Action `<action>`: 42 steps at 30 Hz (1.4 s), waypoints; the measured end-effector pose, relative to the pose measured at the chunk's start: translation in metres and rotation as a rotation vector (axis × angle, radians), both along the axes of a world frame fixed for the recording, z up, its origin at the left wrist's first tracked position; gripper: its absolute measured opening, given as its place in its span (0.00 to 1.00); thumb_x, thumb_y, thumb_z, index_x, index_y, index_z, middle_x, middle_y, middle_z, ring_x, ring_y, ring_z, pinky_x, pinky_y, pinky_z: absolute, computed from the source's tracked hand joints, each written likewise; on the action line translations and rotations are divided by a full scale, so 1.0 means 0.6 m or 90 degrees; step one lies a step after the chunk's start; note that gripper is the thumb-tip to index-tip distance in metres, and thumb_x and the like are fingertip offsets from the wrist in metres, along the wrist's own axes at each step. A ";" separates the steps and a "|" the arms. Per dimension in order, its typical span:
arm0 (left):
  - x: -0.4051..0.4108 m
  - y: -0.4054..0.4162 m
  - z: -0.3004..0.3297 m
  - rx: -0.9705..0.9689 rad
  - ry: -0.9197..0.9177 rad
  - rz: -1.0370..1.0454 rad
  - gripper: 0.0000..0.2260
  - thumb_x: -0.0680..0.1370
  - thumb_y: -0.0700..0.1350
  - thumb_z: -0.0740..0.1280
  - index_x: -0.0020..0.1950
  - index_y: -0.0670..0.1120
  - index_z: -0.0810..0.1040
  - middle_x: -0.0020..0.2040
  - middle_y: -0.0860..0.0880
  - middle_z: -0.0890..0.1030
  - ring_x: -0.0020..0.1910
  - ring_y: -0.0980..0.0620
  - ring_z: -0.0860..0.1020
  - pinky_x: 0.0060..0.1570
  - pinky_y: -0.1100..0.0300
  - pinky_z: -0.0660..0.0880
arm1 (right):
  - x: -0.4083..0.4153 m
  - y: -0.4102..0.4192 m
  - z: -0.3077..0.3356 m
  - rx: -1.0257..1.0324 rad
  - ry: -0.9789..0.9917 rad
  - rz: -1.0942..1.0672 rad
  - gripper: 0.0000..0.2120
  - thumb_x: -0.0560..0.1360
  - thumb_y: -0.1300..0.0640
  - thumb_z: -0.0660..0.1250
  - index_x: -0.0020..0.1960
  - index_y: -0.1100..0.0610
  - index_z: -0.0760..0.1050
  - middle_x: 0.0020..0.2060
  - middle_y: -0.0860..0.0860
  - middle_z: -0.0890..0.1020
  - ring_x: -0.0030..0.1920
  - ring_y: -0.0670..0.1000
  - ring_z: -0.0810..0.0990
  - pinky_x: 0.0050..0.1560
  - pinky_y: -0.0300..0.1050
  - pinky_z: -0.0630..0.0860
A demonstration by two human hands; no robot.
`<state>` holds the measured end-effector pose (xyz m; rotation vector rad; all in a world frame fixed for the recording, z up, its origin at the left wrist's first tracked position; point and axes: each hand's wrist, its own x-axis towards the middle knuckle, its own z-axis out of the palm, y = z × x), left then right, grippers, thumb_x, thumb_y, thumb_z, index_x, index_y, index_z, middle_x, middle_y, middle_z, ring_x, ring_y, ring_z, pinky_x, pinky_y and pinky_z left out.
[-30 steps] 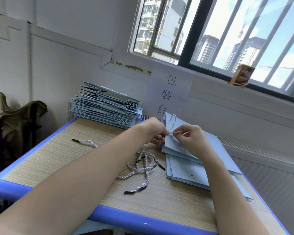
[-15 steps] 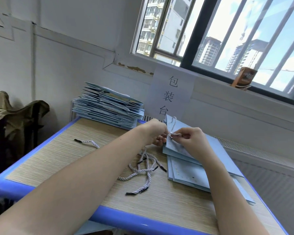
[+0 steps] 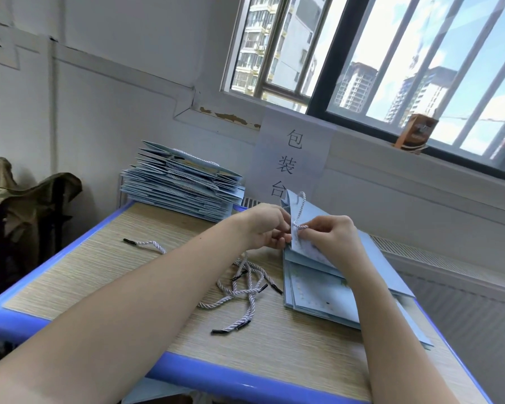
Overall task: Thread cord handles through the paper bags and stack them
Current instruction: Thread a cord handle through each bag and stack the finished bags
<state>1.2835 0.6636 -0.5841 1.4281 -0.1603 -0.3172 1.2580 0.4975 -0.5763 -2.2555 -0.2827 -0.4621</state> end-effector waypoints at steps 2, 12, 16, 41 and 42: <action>-0.003 0.004 0.000 -0.010 -0.005 -0.014 0.12 0.79 0.27 0.56 0.49 0.42 0.72 0.37 0.42 0.76 0.28 0.52 0.74 0.26 0.62 0.72 | 0.000 -0.005 0.003 0.022 0.026 0.009 0.06 0.72 0.59 0.75 0.38 0.51 0.86 0.30 0.46 0.84 0.31 0.42 0.75 0.36 0.41 0.72; -0.004 0.002 0.001 0.048 -0.122 0.001 0.13 0.77 0.28 0.64 0.52 0.46 0.75 0.38 0.42 0.76 0.23 0.54 0.67 0.20 0.63 0.65 | -0.002 -0.004 0.009 0.078 0.039 0.011 0.10 0.75 0.52 0.75 0.46 0.57 0.77 0.35 0.51 0.81 0.36 0.49 0.75 0.38 0.41 0.71; -0.010 0.001 0.008 0.075 -0.167 0.000 0.18 0.74 0.24 0.57 0.51 0.45 0.75 0.34 0.45 0.72 0.25 0.53 0.66 0.23 0.62 0.62 | -0.008 0.009 0.007 0.042 0.029 0.015 0.18 0.72 0.43 0.75 0.45 0.56 0.74 0.33 0.47 0.71 0.33 0.46 0.68 0.32 0.36 0.65; 0.002 0.007 0.010 0.368 -0.397 0.183 0.10 0.80 0.33 0.61 0.58 0.45 0.73 0.39 0.50 0.73 0.38 0.51 0.72 0.35 0.61 0.69 | -0.017 0.004 0.015 0.075 -0.118 -0.030 0.06 0.69 0.61 0.72 0.40 0.59 0.74 0.30 0.48 0.76 0.30 0.47 0.71 0.34 0.39 0.69; 0.003 0.005 0.009 0.367 -0.390 0.180 0.10 0.81 0.35 0.61 0.60 0.44 0.73 0.41 0.50 0.72 0.40 0.50 0.72 0.38 0.60 0.70 | -0.018 0.006 0.015 0.074 -0.126 -0.017 0.06 0.69 0.62 0.71 0.40 0.59 0.74 0.30 0.49 0.75 0.30 0.47 0.70 0.34 0.38 0.69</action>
